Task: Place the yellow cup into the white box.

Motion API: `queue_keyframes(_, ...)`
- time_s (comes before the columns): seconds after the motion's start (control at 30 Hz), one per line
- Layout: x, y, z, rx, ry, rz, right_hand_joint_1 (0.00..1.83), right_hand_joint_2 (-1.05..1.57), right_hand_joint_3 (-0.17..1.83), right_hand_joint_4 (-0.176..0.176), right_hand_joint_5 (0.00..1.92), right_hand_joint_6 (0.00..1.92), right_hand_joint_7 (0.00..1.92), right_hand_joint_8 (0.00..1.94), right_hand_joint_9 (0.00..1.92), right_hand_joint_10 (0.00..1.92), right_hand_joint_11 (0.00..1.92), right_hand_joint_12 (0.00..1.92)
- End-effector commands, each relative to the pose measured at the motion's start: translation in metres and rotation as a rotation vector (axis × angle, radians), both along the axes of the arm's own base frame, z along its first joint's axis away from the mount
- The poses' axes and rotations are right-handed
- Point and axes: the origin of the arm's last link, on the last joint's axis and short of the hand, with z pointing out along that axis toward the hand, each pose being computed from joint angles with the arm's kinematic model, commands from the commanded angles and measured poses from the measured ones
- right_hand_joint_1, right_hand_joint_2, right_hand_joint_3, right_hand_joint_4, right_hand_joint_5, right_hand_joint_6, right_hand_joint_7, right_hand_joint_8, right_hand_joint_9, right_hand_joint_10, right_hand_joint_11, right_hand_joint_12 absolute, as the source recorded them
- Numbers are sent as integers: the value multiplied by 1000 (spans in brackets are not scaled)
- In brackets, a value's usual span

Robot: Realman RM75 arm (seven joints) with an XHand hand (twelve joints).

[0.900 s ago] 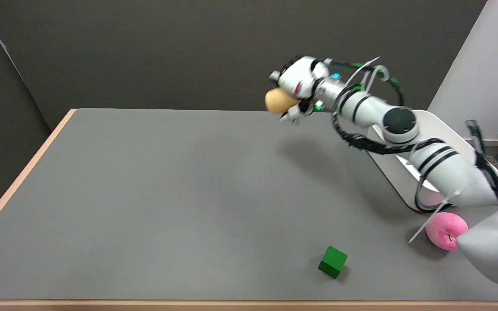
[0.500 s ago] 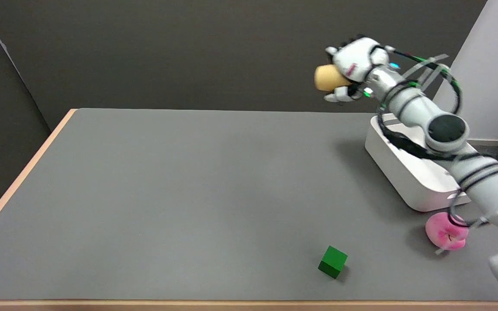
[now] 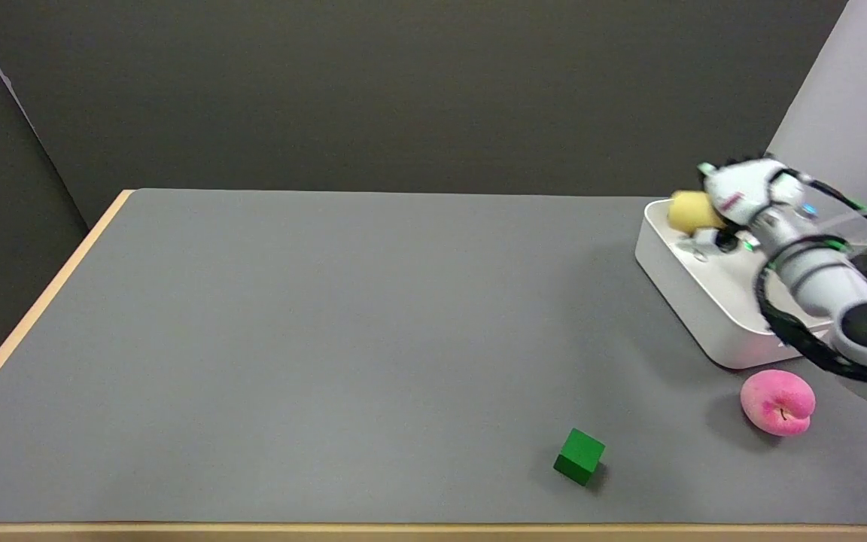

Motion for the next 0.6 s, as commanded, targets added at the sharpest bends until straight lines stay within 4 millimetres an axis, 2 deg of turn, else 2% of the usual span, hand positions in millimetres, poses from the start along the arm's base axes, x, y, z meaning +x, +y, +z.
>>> queue_keyframes(0.03, 29, 104, 67, -220, 40, 13, 1188, 1082, 379, -176, 690, 1466, 745, 1492, 869, 1377, 753, 1806)
queue_keyframes(0.23, 35, 87, 59, -148, 60, 2, 1188, 1080, 383, -176, 690, 1466, 745, 1493, 871, 1379, 753, 1804)
queue_keyframes(0.43, 38, 59, 41, -51, 80, -9, 1188, 1078, 388, -176, 690, 1467, 745, 1494, 872, 1381, 753, 1803)
queue_keyframes(0.5, 34, 53, 37, -29, 75, -21, 1188, 1078, 389, -176, 690, 1468, 745, 1495, 872, 1382, 754, 1803)
queue_keyframes(0.6, 18, 45, 32, -6, 51, -60, 1188, 1076, 392, -176, 690, 1469, 745, 1496, 872, 1382, 754, 1803)
